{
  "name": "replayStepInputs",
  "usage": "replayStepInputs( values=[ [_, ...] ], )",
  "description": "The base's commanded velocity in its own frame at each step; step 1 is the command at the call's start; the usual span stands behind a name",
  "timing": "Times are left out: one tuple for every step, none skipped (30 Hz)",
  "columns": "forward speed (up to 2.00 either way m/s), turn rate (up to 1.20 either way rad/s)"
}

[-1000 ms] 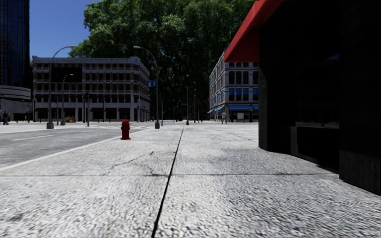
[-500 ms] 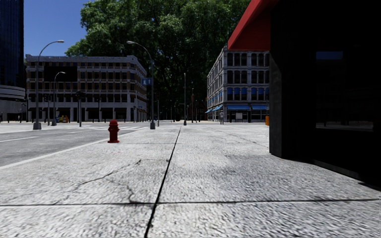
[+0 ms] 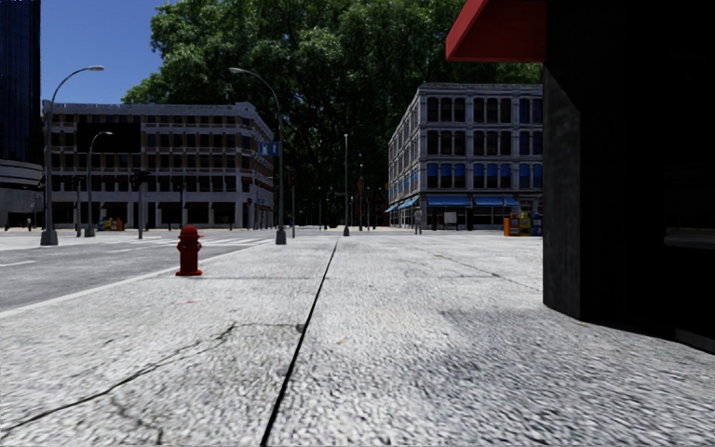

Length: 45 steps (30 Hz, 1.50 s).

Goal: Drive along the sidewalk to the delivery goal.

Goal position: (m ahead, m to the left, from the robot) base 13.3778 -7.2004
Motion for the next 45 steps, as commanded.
replayStepInputs(
  values=[
    [1.78,-0.27],
    [1.78,-0.28],
    [1.78,-0.29],
    [1.78,-0.29],
    [1.78,-0.29],
    [1.78,-0.29],
    [1.78,-0.29],
    [1.78,-0.29],
    [1.78,-0.31],
    [1.78,-0.31],
    [1.78,-0.32],
    [1.78,-0.32],
    [1.78,-0.32],
    [1.78,-0.32],
    [1.78,-0.33],
    [1.78,-0.33],
    [1.78,-0.33],
    [1.78,-0.33],
    [1.78,-0.33],
    [1.78,-0.33],
    [1.78,-0.33],
    [1.78,-0.33],
    [1.78,-0.33],
    [1.78,-0.33],
    [1.78,-0.33],
    [1.78,-0.33],
    [1.78,-0.33],
    [1.78,-0.33],
    [1.78,-0.33],
    [1.78,-0.33],
    [1.78,-0.33],
    [1.78,-0.33],
    [1.78,-0.33],
    [1.78,-0.33],
    [1.78,-0.33],
    [1.78,-0.33],
    [1.78,-0.33],
    [1.78,-0.33],
    [1.78,-0.33],
    [1.78,-0.33],
    [1.78,-0.33],
    [1.78,-0.33],
    [1.78,-0.33],
    [1.78,-0.33],
    [1.78,-0.33]
  ],
)
